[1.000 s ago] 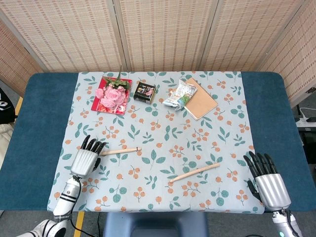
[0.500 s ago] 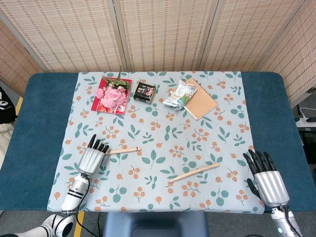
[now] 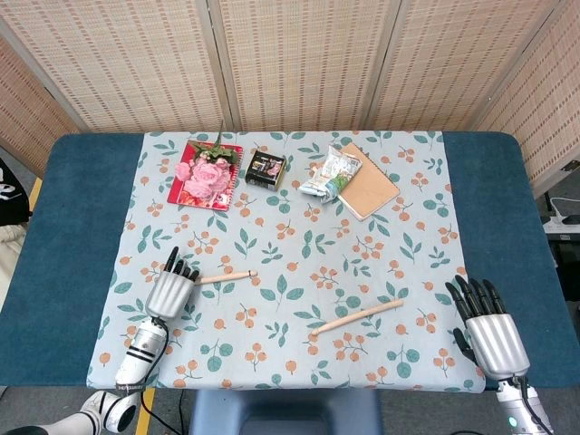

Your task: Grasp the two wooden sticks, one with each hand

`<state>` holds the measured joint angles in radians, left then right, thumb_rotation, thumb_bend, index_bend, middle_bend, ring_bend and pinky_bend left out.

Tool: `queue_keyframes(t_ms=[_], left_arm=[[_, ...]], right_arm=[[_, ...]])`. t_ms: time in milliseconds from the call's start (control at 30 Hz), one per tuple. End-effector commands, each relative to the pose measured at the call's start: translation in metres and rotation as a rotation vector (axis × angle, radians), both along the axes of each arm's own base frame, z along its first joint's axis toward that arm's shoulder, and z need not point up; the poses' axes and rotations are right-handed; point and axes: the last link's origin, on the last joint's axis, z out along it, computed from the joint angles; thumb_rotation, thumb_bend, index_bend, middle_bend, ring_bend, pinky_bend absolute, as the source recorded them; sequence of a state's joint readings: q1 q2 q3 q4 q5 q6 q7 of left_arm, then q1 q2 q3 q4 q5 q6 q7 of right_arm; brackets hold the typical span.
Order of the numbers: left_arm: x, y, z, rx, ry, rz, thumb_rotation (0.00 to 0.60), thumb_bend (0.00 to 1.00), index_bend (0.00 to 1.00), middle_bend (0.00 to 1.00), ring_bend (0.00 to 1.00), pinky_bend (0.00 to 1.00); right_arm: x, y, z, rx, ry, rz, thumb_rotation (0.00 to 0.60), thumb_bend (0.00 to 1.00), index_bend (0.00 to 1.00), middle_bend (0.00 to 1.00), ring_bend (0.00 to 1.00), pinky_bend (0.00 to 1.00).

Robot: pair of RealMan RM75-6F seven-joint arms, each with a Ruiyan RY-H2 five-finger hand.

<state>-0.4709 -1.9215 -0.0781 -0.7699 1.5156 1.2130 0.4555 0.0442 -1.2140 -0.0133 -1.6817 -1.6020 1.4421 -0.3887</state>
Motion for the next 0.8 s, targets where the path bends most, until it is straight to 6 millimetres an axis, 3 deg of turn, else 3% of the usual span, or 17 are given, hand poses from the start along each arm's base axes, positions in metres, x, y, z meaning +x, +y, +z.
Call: queue_keyframes(t_ms=[33, 333, 467, 633, 800], left_arm=[[-0.002, 0.001, 0.000, 0.010, 0.010, -0.003, 0.600, 0.44, 0.57, 0.60, 0.32, 0.09], [0.004, -0.005, 0.012, 0.034, -0.084, -0.084, 0.600, 0.52, 0.79, 0.82, 0.45, 0.10], [0.007, -0.012, 0.025, 0.052, -0.126, -0.143, 0.600, 0.53, 0.82, 0.84, 0.47, 0.11], [0.009, -0.017, 0.041, 0.078, -0.162, -0.167, 0.600, 0.53, 0.83, 0.85, 0.47, 0.11], [0.001, -0.024, 0.049, 0.081, -0.157, -0.147, 0.600, 0.53, 0.83, 0.85, 0.47, 0.11]], right_arm=[[0.000, 0.000, -0.001, 0.001, 0.001, -0.002, 0.600, 0.36, 0.00, 0.00, 0.00, 0.00], [0.010, -0.012, -0.012, 0.043, 0.067, 0.029, 0.600, 0.36, 0.00, 0.00, 0.00, 0.00], [0.021, -0.023, -0.025, 0.089, 0.124, 0.067, 0.600, 0.36, 0.00, 0.00, 0.00, 0.00], [0.036, -0.038, -0.056, 0.173, 0.170, 0.121, 0.600, 0.36, 0.03, 0.03, 0.00, 0.00], [0.047, -0.053, -0.093, 0.227, 0.198, 0.170, 0.600, 0.36, 0.15, 0.14, 0.00, 0.00]])
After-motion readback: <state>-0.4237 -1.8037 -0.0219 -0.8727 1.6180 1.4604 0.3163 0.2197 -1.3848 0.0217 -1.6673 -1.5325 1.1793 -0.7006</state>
